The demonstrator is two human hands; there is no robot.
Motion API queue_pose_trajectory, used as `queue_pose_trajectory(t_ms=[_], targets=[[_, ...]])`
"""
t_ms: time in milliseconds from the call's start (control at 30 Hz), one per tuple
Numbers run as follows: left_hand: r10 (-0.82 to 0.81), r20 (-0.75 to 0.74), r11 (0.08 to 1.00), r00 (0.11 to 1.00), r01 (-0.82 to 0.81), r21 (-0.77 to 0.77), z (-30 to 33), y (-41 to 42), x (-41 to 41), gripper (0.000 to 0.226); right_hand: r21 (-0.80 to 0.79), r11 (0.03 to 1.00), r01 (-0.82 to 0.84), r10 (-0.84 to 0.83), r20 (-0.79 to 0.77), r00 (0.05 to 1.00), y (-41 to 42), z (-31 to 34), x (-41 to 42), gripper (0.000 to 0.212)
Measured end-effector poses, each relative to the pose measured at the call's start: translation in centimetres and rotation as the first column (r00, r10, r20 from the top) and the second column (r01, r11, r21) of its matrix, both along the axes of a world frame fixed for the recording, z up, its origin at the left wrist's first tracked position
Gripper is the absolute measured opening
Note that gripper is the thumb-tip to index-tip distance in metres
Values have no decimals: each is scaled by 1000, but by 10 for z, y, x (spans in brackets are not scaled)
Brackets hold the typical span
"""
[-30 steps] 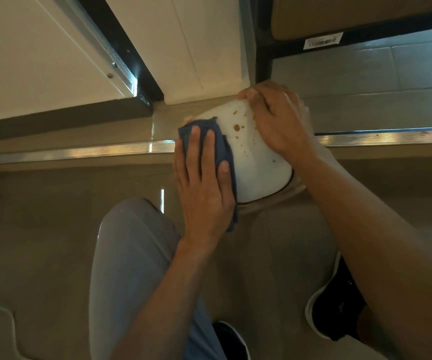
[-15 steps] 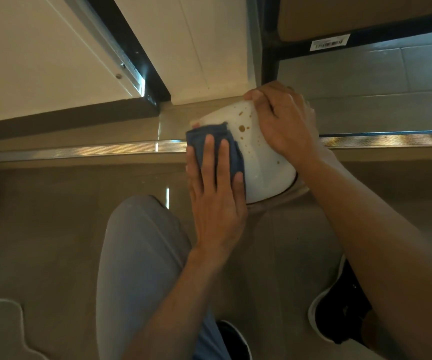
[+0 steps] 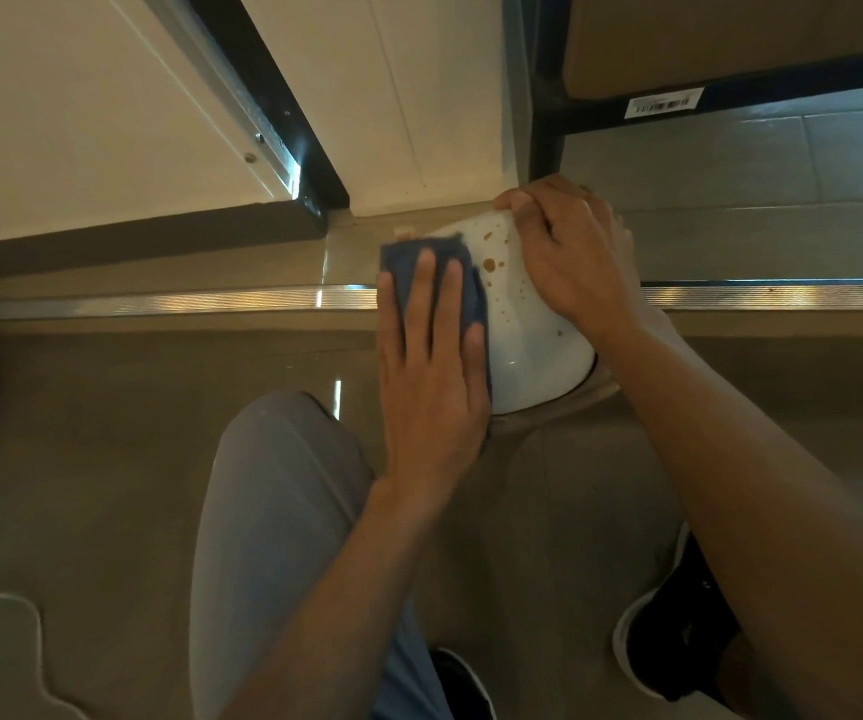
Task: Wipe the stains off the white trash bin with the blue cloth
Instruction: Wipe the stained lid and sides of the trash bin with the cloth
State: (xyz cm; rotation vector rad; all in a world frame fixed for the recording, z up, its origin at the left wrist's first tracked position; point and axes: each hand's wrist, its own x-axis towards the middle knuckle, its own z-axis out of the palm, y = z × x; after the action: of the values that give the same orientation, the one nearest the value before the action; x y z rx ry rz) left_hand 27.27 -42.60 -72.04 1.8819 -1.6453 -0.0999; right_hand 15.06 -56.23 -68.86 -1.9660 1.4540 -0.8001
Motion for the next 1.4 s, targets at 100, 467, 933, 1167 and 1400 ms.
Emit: queue_pose_trajectory(t_ms=[100, 467, 933, 1167, 1400], targets=[[-27, -130, 999, 991, 24, -28, -12, 11, 6, 52, 19, 1000, -18, 18, 12, 1000, 0, 0, -1, 34], [98, -275, 994, 956, -84, 64, 25, -53, 21, 44, 14, 999, 30, -30, 18, 999, 7, 0, 4, 33], [244, -633, 966, 734, -124, 228, 34, -67, 46, 41, 3, 999, 39, -39, 10, 999, 11, -1, 8, 33], [168, -538, 985, 826, -124, 117, 0, 2, 11, 58, -23, 997, 74, -75, -15, 997, 12, 0, 11, 32], [133, -599, 991, 790, -109, 76, 4, -3, 21, 48, -32, 998, 46, -47, -17, 999, 11, -3, 10, 31]])
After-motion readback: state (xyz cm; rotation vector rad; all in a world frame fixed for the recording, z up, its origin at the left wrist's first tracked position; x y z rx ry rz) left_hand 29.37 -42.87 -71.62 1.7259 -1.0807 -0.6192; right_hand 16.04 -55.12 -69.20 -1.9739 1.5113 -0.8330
